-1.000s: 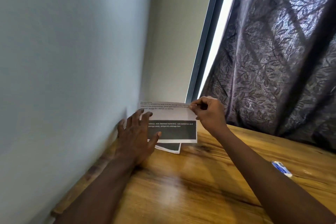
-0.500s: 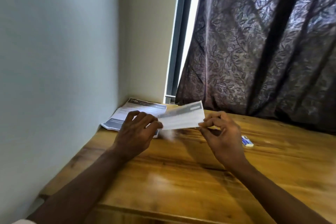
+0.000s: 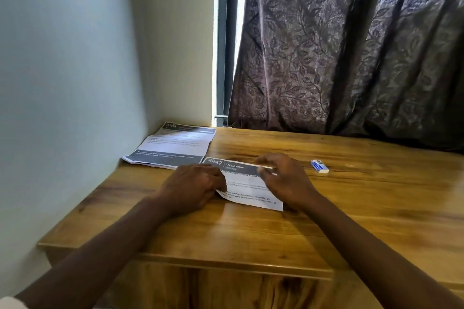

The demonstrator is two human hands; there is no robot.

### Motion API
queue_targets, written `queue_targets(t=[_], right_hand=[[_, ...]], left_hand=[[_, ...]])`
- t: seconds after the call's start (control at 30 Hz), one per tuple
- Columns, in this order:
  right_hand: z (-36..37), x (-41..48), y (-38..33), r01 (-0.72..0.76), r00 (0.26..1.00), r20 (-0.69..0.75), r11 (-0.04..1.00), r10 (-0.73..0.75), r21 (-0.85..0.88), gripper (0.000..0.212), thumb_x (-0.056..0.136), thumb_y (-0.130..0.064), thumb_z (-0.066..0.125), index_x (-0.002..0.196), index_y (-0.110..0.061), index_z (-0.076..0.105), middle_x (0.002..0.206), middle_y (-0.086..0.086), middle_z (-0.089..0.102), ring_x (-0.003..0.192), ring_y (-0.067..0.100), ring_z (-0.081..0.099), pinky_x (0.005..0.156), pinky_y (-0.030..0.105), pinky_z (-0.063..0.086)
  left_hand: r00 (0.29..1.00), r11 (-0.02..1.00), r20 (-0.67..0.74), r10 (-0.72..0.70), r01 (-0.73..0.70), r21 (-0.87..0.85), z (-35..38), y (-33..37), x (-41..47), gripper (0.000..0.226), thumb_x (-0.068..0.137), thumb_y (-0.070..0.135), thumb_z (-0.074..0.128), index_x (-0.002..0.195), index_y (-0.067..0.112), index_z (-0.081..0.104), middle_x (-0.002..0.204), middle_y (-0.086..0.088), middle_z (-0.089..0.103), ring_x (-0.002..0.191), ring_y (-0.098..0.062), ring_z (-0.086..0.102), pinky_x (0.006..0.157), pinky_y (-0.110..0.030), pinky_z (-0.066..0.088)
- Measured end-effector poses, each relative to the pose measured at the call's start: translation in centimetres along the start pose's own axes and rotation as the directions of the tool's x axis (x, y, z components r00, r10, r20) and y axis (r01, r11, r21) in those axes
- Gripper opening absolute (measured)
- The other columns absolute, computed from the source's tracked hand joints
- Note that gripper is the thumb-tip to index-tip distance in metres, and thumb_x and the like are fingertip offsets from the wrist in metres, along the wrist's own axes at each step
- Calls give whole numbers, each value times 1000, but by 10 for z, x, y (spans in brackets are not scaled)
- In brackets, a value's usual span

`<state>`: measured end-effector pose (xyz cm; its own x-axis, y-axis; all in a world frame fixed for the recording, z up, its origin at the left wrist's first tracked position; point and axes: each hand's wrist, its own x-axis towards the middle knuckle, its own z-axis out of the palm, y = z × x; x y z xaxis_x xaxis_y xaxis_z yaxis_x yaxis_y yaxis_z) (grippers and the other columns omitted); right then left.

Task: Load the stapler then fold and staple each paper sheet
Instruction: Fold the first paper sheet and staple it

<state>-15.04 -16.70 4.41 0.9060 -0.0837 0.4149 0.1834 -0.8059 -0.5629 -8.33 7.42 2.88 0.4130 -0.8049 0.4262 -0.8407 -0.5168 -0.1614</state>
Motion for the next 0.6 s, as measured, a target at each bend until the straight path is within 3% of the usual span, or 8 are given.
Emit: queue_targets(t=[0.1, 0.2, 0.33, 0.47, 0.53, 0.6], right_hand=[[14, 16, 0, 3, 976, 216, 1000, 3, -28, 37, 102, -28, 58, 137, -17, 61, 143, -1, 56, 129, 17, 52, 97, 25, 38], [28, 29, 9, -40, 941, 334, 997, 58, -60, 46, 104, -36, 53, 145, -16, 52, 151, 5, 50, 134, 21, 48, 109, 35, 40], [39, 29, 24, 1, 927, 360, 962, 101, -273, 57, 107, -48, 36, 157, -22, 33, 167, 0, 26, 153, 20, 23, 126, 43, 18], [46, 28, 30, 47, 934, 350, 940, 79, -338, 57, 109, -44, 25, 161, -21, 22, 171, -2, 13, 158, 16, 8, 126, 39, 4], [48, 30, 31, 51, 931, 355, 937, 81, -346, 57, 110, -42, 24, 161, -19, 20, 171, -1, 12, 158, 16, 7, 127, 39, 4], [48, 30, 32, 53, 928, 363, 936, 82, -347, 57, 110, -41, 23, 161, -17, 18, 171, 1, 11, 158, 16, 5, 127, 38, 4]], left_hand=[[997, 998, 61, -36, 40, -54, 0, 3, 0, 39, 90, 27, 49, 122, 36, 70, 133, 15, 67, 120, -14, 64, 93, -33, 53], [989, 996, 143, -45, 56, -73, 0, 4, -2, 43, 95, 25, 47, 132, 37, 64, 142, 16, 60, 132, -10, 55, 107, -32, 45], [972, 989, 220, -88, 112, -97, -5, 7, -1, 43, 92, 32, 50, 132, 37, 64, 139, 19, 62, 131, -5, 54, 107, -31, 47], [949, 941, 208, -235, 276, -197, -4, 18, 17, 46, 96, 55, 52, 136, 34, 60, 139, 17, 62, 126, -6, 56, 102, -25, 43], [939, 908, 230, -258, 316, -274, 4, 30, 34, 51, 102, 47, 48, 150, 27, 46, 154, 8, 49, 139, -10, 45, 109, -23, 33], [910, 894, 338, -241, 344, -288, 17, 39, 49, 60, 106, 41, 41, 160, 19, 25, 166, 1, 28, 153, -12, 22, 122, -26, 19]])
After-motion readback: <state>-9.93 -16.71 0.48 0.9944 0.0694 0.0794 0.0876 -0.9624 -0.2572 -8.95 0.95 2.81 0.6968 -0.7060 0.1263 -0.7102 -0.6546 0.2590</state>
